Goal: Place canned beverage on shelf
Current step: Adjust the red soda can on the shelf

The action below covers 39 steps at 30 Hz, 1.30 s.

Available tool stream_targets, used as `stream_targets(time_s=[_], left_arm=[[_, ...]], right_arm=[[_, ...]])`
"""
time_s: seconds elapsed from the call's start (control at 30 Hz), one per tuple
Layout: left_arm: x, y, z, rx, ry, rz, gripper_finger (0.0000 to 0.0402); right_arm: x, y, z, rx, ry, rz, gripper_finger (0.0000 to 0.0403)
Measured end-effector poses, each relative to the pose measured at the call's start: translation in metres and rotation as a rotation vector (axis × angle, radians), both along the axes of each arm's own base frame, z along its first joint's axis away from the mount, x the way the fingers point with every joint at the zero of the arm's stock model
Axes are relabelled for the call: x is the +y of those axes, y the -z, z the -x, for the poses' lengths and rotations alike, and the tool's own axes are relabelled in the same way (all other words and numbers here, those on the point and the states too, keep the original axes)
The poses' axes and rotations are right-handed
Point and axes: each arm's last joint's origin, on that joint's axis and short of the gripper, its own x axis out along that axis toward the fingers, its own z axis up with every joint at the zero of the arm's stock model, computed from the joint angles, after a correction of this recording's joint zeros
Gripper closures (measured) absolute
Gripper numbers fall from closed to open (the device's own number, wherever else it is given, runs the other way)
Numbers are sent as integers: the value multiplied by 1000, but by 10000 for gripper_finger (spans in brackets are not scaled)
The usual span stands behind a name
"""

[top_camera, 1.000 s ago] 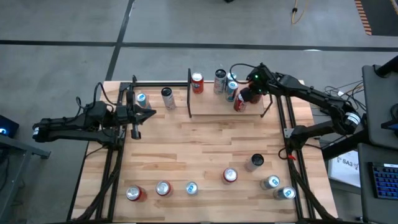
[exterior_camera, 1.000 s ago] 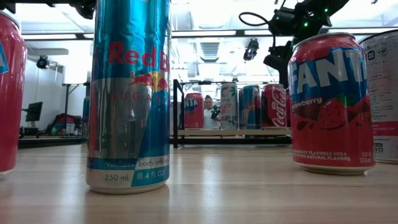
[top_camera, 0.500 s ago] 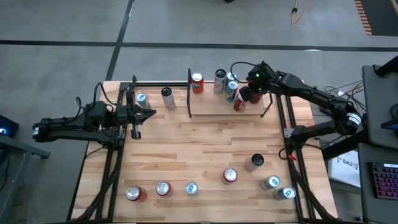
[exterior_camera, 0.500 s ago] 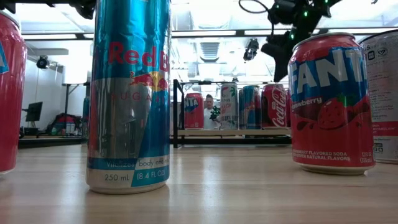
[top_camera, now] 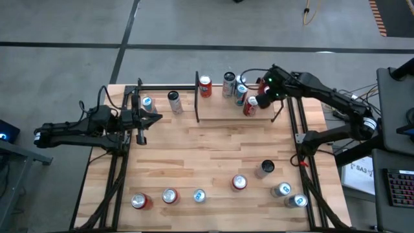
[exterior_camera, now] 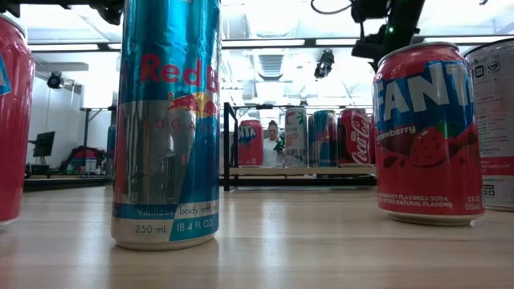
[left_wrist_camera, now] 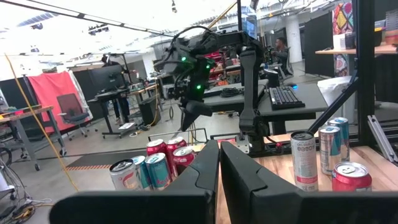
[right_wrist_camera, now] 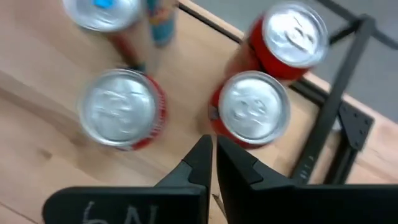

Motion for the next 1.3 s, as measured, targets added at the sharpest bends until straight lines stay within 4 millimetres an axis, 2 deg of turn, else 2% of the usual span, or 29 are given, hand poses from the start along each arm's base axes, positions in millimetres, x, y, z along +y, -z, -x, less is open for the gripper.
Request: stream_targets(time_s=[0.17, 0.37, 0.63, 0.77, 1.03, 1.3], left_arm=[[0, 1, -2, 6, 3, 20, 402], [1, 4, -13, 30, 5, 39, 402], [1, 11, -30, 55, 19, 165, 402], [-1, 18, -41, 99, 44, 251, 402], [-11, 30, -69, 123, 105, 335, 402], [-15, 33, -86, 83, 126, 334, 402]], right_arm=[[22, -17, -11, -117, -102, 125, 390], [62, -33, -22, -290, -272, 219, 390], [120, -27, -34, -315, -439, 311, 390], [139, -20, -35, -309, -457, 372, 390], [136, 1, -34, -251, -359, 410, 390], [113, 8, -35, -194, -271, 424, 390]])
